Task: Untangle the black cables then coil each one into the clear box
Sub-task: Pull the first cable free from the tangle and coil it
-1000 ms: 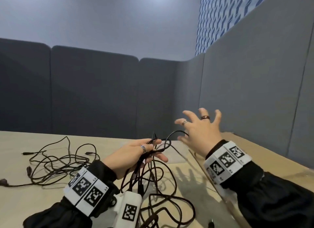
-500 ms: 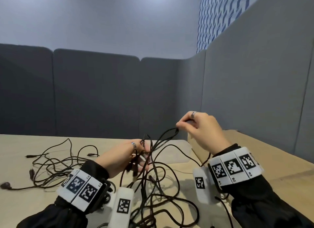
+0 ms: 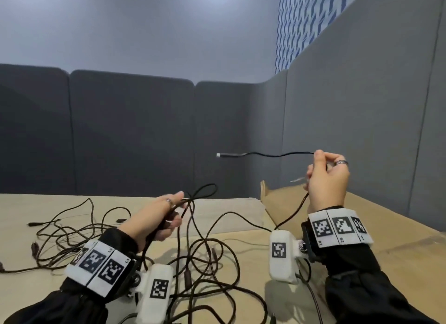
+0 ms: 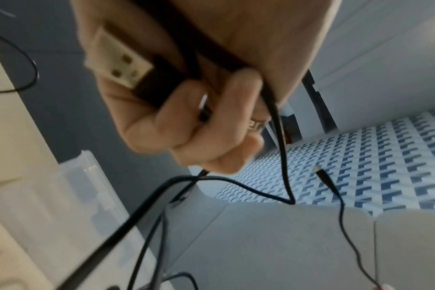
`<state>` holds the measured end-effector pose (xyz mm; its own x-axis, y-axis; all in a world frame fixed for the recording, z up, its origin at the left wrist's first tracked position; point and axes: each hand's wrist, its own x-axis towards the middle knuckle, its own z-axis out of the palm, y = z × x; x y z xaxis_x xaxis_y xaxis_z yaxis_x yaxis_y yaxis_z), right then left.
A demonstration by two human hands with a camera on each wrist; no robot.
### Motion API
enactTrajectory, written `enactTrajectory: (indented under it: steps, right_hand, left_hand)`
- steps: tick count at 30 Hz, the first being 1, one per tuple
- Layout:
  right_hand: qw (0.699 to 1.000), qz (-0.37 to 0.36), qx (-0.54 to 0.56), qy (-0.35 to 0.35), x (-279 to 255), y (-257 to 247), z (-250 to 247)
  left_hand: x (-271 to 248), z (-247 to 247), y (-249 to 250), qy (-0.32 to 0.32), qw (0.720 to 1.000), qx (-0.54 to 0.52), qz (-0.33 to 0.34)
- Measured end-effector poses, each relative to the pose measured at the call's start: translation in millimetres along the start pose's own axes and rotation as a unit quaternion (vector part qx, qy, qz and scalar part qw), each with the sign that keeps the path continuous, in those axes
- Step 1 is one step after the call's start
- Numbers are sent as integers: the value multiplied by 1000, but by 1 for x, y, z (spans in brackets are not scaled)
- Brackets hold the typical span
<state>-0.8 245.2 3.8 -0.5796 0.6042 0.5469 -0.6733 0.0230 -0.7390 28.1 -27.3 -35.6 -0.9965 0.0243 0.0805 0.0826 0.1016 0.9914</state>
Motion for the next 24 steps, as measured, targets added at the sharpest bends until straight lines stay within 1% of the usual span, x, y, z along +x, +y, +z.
enactTrajectory:
  steps: [1, 2, 3, 5, 6, 7, 8, 10, 11, 12, 13, 14, 16, 17, 18, 19, 20, 21, 22, 23, 24]
  right_hand:
    - [1000, -1, 3, 10, 1, -1, -1]
    - [1000, -1, -3, 7, 2, -3, -2]
    - [1000, 0, -19, -10, 2, -3, -2]
    - [995, -6, -75, -71, -1, -3, 0]
    - [988, -16, -118, -102, -4, -4, 1]
    - [974, -30, -183, -127, -7, -4, 2]
    - [952, -48, -264, -146, -9, -4, 3]
    - [891, -89, -406, -184, -17, -5, 7]
    - [863, -101, -446, -215, -21, -5, 12]
    - [826, -119, -483, -265, -24, -4, 19]
    - [779, -141, -516, -325, -28, -2, 27]
    - [725, -156, -537, -401, -31, 1, 35]
    - [626, -168, -547, -529, -41, 5, 54]
    - [583, -169, -549, -574, -47, 7, 63]
    - [548, -168, -557, -601, -53, 11, 71]
    - [521, -160, -569, -615, -58, 16, 78]
    - [501, -151, -583, -622, -61, 18, 83]
    - [491, -147, -593, -621, -62, 19, 87]
    - [489, -149, -596, -619, -60, 17, 89]
    - [497, -147, -592, -617, -55, 14, 91]
    - [521, -138, -578, -612, -47, 10, 90]
  left_hand:
    - [0, -1, 0, 19, 1000, 3, -4]
    - [1, -3, 0, 26, 1000, 8, -2]
    - [0, -4, 1, 16, 1000, 16, 7]
    - [-1, -6, 2, -13, 998, 45, 48]
    - [-3, -7, 4, -12, 995, 62, 79]
    - [-3, -9, 4, 5, 991, 79, 110]
    - [-3, -11, 5, 33, 987, 86, 135]
    - [-1, -15, 5, 80, 982, 71, 158]
    - [-1, -16, 5, 94, 981, 51, 162]
    - [-1, -17, 6, 104, 980, 31, 170]
    - [-2, -17, 7, 109, 978, 16, 175]
    - [-2, -17, 8, 111, 977, 4, 180]
    - [-3, -17, 9, 115, 975, -17, 191]
    - [-3, -17, 9, 116, 973, -26, 196]
    - [-2, -17, 9, 120, 972, -34, 200]
    - [-2, -18, 8, 125, 970, -42, 203]
    - [-1, -19, 7, 133, 969, -49, 204]
    - [0, -21, 7, 141, 967, -58, 205]
    - [2, -22, 6, 146, 966, -70, 204]
    - [3, -24, 6, 149, 964, -86, 202]
    - [4, -25, 6, 152, 962, -109, 199]
